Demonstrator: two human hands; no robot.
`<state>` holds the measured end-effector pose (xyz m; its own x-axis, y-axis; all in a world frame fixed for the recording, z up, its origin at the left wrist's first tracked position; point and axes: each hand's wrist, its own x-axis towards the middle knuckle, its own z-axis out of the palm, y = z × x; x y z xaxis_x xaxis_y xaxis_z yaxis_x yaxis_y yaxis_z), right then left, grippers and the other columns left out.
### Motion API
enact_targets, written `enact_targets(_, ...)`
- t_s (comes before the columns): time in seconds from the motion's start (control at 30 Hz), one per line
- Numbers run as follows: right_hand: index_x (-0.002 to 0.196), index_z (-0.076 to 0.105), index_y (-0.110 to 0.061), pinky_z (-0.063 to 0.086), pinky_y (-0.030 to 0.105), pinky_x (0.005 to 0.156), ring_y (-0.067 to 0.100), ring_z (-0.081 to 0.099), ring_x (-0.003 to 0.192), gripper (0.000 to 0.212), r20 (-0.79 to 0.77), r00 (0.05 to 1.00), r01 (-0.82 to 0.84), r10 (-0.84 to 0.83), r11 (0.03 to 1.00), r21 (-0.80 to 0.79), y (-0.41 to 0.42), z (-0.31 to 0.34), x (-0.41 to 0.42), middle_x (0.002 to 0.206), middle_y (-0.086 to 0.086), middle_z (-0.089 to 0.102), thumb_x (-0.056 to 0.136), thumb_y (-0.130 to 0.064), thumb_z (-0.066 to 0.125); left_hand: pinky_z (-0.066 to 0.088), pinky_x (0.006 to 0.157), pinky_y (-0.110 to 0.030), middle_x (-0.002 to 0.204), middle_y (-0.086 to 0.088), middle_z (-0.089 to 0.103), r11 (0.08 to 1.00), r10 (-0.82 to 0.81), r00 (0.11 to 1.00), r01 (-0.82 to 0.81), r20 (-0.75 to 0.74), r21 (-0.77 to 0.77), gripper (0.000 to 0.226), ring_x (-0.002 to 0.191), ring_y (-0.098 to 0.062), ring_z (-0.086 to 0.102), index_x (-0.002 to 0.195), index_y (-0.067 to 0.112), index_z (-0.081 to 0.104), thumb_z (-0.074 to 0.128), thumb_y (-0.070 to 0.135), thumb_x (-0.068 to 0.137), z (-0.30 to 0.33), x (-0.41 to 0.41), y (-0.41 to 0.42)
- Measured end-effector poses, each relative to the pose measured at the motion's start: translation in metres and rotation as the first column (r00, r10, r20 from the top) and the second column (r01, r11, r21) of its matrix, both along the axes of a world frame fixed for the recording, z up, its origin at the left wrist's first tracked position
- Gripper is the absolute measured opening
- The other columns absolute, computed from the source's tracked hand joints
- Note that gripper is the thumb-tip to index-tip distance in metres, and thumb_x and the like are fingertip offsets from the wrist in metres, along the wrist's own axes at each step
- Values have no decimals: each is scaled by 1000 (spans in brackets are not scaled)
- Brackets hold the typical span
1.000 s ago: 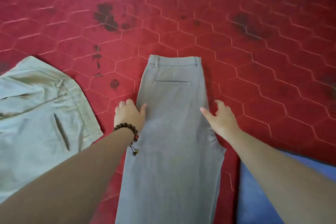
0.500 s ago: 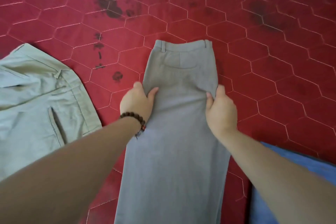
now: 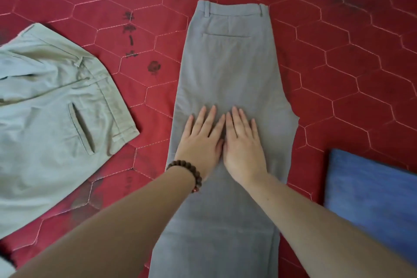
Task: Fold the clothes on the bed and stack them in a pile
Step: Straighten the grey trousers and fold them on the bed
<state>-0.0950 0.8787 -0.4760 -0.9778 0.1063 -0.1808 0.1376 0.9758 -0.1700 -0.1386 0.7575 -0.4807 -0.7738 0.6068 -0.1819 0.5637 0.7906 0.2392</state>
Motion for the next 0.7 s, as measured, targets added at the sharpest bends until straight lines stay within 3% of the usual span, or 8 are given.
enact_targets(0.1,154,16,-10,6,48,121,23,3,150,58,3,996,87,-87,995,44,-6,-9,34,162,9,10,101,-32,19,-5,120,-45,163,-6,-1,997,-1,999,-2,-35,-75,58,149,-28,-6,154,26,0,6,43,99,-6,28,-13)
enact_targets(0.27,155,13,-18,5,52,121,24,2,150,58,34,993,108,-110,992,66,-28,-7,94,162,6,8,101,-38,14,-8,119,-48,162,-8,-9,996,-4,1000,4,-1,-86,57,149,-30,-12,150,29,-11,6,46,99,-5,83,-38)
enact_targets(0.43,155,10,-20,2,51,121,21,-4,150,56,85,983,161,-165,986,50,-66,-5,166,162,3,4,102,-38,17,-1,120,-51,162,-9,-8,995,-47,997,51,59,-85,58,149,-30,-10,153,24,-5,8,41,99,2,150,-71)
enact_targets(0.7,153,14,-19,13,52,120,23,9,150,55,54,979,195,-197,980,27,-112,-7,246,161,7,13,101,-34,24,5,120,-51,162,-8,0,993,-30,998,36,54,-112,59,149,-29,-4,155,20,5,13,40,100,4,231,-110)
